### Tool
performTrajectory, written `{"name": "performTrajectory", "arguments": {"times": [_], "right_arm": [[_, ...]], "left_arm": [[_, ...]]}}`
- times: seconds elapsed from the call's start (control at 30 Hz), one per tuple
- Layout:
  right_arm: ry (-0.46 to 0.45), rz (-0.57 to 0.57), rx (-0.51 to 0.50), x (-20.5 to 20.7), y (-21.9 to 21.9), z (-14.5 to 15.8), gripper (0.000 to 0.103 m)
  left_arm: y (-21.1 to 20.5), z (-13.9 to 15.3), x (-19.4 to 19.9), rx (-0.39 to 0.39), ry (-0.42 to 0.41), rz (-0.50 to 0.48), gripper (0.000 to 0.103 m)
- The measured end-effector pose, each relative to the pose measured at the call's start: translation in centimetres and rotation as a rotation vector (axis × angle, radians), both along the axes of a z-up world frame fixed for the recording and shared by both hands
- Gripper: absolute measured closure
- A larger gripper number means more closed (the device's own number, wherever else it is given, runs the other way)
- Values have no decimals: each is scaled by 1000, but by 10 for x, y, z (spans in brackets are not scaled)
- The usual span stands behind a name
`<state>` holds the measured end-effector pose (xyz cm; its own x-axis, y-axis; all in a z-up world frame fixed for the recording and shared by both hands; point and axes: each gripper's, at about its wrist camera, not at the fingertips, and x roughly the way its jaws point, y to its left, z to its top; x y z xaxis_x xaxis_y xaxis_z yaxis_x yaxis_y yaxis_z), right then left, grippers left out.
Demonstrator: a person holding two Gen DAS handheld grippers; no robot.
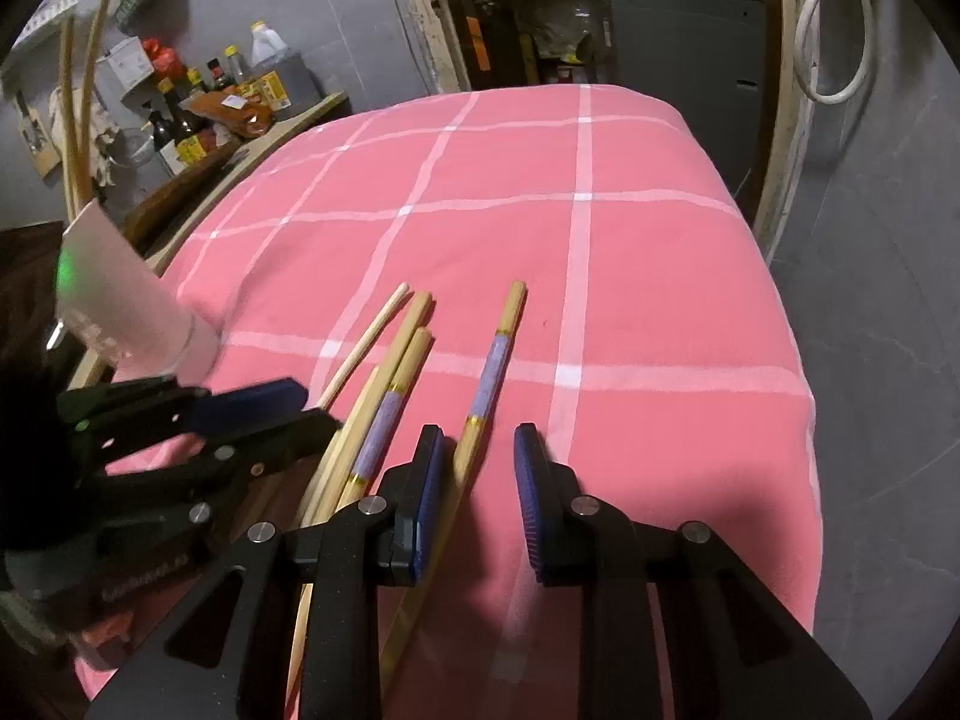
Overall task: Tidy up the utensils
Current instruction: 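Return both tools to the chopstick bundle and open around chopsticks, then close the left and right tools each on a chopstick and lift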
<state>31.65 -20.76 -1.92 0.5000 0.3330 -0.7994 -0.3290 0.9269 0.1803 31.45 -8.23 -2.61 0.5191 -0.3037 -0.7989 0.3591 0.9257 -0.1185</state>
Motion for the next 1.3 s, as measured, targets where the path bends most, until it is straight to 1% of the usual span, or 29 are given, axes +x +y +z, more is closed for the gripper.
{"name": "performTrajectory", "arguments": {"times": [0.03, 0.07, 0.1, 0.2, 0.23, 0.3, 0.37, 0.43, 0.5, 0.53, 0.6, 0.7, 0.73, 0.8, 0.9, 0.97, 1.1, 1.2, 1.3], "right_arm": [[-2, -2, -14, 1, 3, 0, 84], [-5, -2, -33, 1, 6, 1, 85], [-7, 2, -40, 0, 6, 0, 89], [13, -17, -16, 2, 3, 0, 93], [25, -29, 7, 4, 0, 0, 96], [57, -67, 94, 5, -10, -1, 98], [78, -104, 193, 2, -23, -3, 98], [70, -123, 242, -2, -27, -2, 98], [44, -133, 310, -10, -32, 2, 98], [20, -134, 339, -16, -34, 6, 98], [-56, -124, 380, -30, -33, 19, 98], [-198, -98, 443, -53, -31, 39, 98], [-256, -88, 465, -62, -28, 45, 98], [-355, -67, 493, -75, -22, 56, 98], [-460, -42, 527, -89, -7, 67, 98], [-510, -27, 546, -94, 3, 73, 98], [-578, 3, 585, -94, 22, 87, 98], [-616, 23, 621, -91, 34, 98, 98], [-660, 39, 663, -87, 50, 110, 98]], "left_arm": [[0, 0, 0, 2, -1, -1, 89], [0, 0, 0, 0, -1, -3, 93], [0, 0, -1, -5, 3, -7, 99], [0, -1, -1, -16, 12, -5, 100], [0, 0, -1, -22, 15, 0, 100], [4, 1, -2, -40, 21, 15, 100], [10, 4, -5, -64, 12, 32, 100], [15, 9, -10, -89, -6, 44, 100], [20, 15, -17, -111, -33, 52, 100], [23, 18, -22, -122, -56, 57, 100], [29, 26, -33, -143, -102, 61, 100], [37, 40, -54, -174, -215, 81, 100], [38, 44, -58, -187, -234, 83, 100], [44, 52, -69, -211, -286, 100, 100], [54, 67, -82, -250, -364, 135, 100], [61, 77, -90, -279, -415, 161, 100], [81, 101, -103, -325, -515, 205, 100], [97, 118, -108, -333, -578, 233, 100], [119, 136, -109, -353, -631, 282, 100]]}}
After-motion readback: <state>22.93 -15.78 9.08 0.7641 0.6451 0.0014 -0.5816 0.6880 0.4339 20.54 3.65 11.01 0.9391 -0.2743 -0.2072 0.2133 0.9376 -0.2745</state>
